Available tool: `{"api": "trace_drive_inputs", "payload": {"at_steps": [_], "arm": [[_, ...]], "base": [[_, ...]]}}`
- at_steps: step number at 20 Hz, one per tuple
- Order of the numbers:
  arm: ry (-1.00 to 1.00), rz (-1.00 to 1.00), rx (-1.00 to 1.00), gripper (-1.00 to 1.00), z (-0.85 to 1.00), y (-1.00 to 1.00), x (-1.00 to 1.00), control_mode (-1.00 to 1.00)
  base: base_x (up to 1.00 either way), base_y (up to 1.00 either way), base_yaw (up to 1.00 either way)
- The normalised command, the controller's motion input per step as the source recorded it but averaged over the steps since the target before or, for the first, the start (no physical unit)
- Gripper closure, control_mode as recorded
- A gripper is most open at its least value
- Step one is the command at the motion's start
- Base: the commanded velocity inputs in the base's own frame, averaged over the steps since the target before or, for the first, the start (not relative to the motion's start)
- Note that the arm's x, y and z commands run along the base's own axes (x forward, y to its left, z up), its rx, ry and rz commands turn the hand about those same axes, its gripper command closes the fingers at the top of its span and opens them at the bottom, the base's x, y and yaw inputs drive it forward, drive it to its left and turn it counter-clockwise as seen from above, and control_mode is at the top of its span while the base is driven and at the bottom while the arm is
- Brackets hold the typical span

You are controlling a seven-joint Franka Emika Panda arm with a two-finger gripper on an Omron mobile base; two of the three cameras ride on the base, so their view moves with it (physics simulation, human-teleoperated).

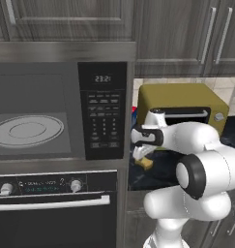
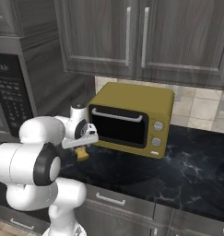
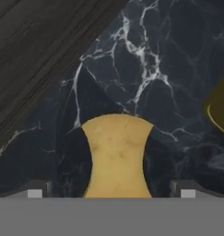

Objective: Place the sponge inside the microwave to prepare for sanitizing.

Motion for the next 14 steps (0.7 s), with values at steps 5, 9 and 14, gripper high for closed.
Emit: {"api": "trace_drive_inputs", "payload": {"at_steps": [5,9,14], "arm": [[0.00,0.00,0.00,-1.00,-0.31,0.00,0.02,-1.00],[0.00,0.00,0.00,-1.00,-0.29,0.02,0.00,-1.00],[0.00,0.00,0.00,-1.00,-0.24,0.01,0.00,-1.00]], "base": [[0.00,0.00,0.00],[0.00,0.00,0.00],[0.00,0.00,0.00]]}}
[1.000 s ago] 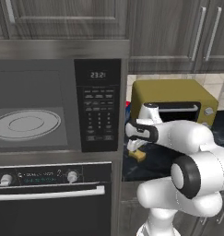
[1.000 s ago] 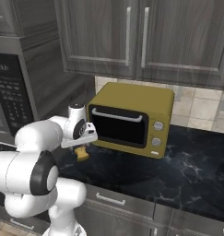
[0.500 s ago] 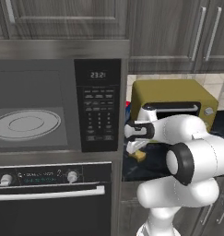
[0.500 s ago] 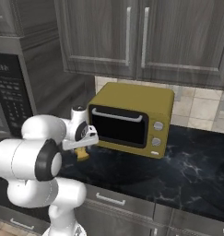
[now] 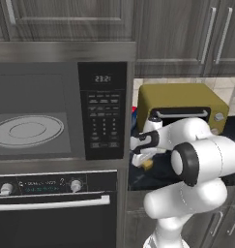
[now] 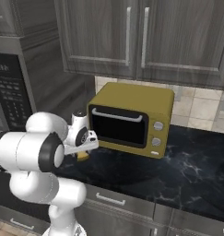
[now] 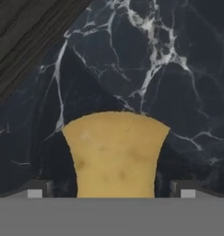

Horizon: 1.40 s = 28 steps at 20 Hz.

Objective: Place the sponge inside the microwave to prepare for sanitizing.

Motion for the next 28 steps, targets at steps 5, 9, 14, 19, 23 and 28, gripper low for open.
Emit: {"api": "trace_drive_inputs", "payload": {"at_steps": [5,9,14,19,23,28], "arm": [[0.00,0.00,0.00,-1.00,-0.21,0.00,0.07,-1.00],[0.00,0.00,0.00,-1.00,-0.13,0.00,0.04,-1.00],[0.00,0.00,0.00,1.00,-0.02,0.00,0.00,-1.00],[0.00,0.00,0.01,1.00,0.05,-0.03,-0.10,-1.00],[0.03,-0.01,0.01,1.00,0.74,0.00,-0.56,-1.00],[0.07,0.00,0.01,1.00,1.00,0.00,-0.78,-1.00]], "base": [[0.00,0.00,0.00],[0.00,0.00,0.00],[0.00,0.00,0.00],[0.00,0.00,0.00],[0.00,0.00,0.00],[0.00,0.00,0.00]]}}
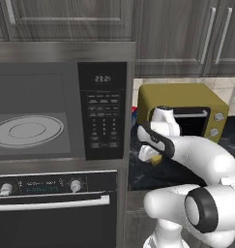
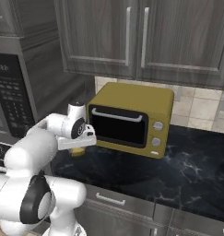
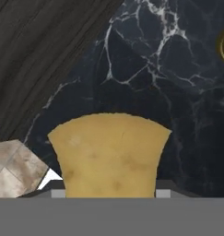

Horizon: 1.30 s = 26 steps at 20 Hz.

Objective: Place the sponge inside the microwave to prepare for sanitizing.

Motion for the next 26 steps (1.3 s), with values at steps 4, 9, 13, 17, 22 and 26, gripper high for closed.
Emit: {"api": "trace_drive_inputs", "payload": {"at_steps": [4,9,13,17,22,26], "arm": [[0.07,-0.05,0.00,1.00,1.00,0.00,-0.89,-1.00],[0.00,-0.11,0.00,1.00,1.00,0.00,-1.00,-1.00],[-0.05,-0.13,0.00,1.00,0.91,-0.03,-1.00,-1.00],[-0.13,-0.14,0.00,1.00,0.88,-0.06,-0.98,-1.00],[-0.11,-0.26,-0.12,1.00,0.45,0.00,-0.21,-1.00],[0.00,-0.40,-0.03,1.00,0.04,-0.02,0.00,-1.00]], "base": [[0.00,0.00,0.00],[0.00,0.00,0.00],[0.00,0.00,0.00],[0.00,0.00,0.00],[0.00,0.00,0.00],[0.00,0.00,0.00]]}}
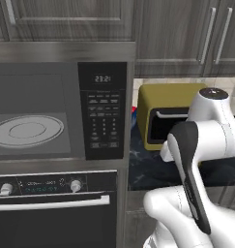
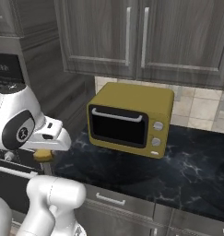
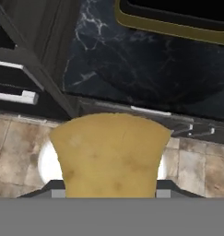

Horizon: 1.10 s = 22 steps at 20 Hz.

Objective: Place the sponge inside the microwave to prepare for sanitizing.

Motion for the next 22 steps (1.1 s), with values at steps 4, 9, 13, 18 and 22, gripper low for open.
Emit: {"api": "trace_drive_inputs", "payload": {"at_steps": [4,9,13,18,22], "arm": [[0.00,-0.33,0.02,1.00,-0.18,-0.10,-0.09,-1.00],[0.00,-0.08,0.01,1.00,-0.27,0.00,-0.02,-1.00],[0.00,0.00,0.00,1.00,0.00,0.00,0.00,-1.00],[0.00,0.00,0.00,1.00,0.00,0.00,-0.02,-1.00],[0.00,0.00,0.00,1.00,-0.01,0.00,-0.04,1.00]], "base": [[0.00,0.00,0.00],[0.00,0.00,0.00],[0.00,0.00,0.00],[0.00,0.00,0.00],[-0.24,0.09,-0.02]]}}
